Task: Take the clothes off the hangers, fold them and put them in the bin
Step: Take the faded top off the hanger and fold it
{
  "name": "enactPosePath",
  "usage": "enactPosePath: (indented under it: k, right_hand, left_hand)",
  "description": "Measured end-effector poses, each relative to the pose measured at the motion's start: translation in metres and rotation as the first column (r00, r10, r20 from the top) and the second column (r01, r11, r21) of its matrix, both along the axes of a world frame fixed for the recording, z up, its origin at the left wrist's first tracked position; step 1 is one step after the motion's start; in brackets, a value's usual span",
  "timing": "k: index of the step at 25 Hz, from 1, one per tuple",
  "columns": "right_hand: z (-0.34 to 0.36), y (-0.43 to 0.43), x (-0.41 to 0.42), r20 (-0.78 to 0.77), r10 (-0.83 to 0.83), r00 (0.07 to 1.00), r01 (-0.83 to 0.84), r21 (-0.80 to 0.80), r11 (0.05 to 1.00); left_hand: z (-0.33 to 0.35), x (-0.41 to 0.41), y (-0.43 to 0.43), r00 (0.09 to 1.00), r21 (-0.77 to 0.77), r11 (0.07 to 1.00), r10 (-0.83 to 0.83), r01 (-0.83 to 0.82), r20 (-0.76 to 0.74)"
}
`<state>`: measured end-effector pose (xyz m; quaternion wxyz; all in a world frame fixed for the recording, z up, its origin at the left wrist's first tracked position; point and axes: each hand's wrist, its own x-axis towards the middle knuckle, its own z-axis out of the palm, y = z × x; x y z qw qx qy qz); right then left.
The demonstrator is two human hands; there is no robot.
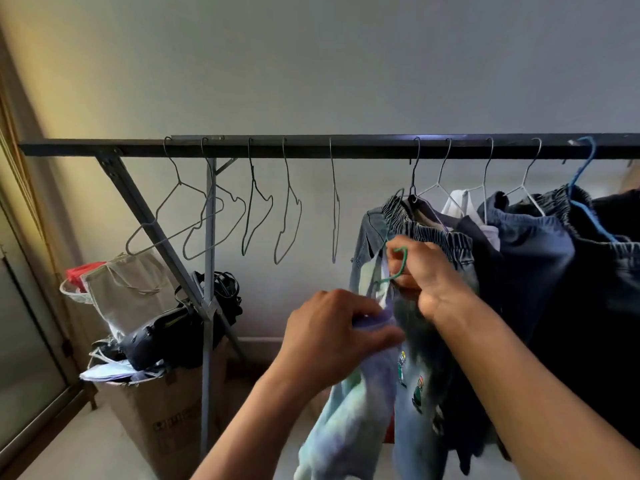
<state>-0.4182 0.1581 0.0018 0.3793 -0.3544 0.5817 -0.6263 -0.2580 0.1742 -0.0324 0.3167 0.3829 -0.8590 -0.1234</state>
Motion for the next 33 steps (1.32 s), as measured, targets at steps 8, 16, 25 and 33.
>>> enactPosePath:
  k: [8, 16, 25, 33]
  right_hand:
    - [0.06, 0.027, -0.007, -0.032, 0.25, 0.968, -0.25, 0.018, 0.968]
    - [0.077, -0.055, -0.005, -0.403, -0.06, 0.913, 0.069, 0.009, 0.998]
    - [0.041, -0.106, 0.033, -0.575, 0.108, 0.811, -0.026, 0.148, 0.989]
    - [0.031, -0.114, 0.076, -0.862, 0.061, 0.503, -0.029, 0.054, 0.998]
  left_hand:
    - [-0.04, 0.02, -0.028, 0.929, 0.495, 0.864, 0.101, 0.096, -0.357]
    - [-0.042, 0.039, -0.027, 0.566, 0.52, 0.724, 0.218, 0.453, -0.795]
    - [-0.028, 0.057, -0.029, 0.473, 0.495, 0.76, 0.282, 0.42, -0.835]
    - [-0.014, 0.075, -0.044, 0.533, 0.485, 0.816, 0.27, 0.316, -0.802]
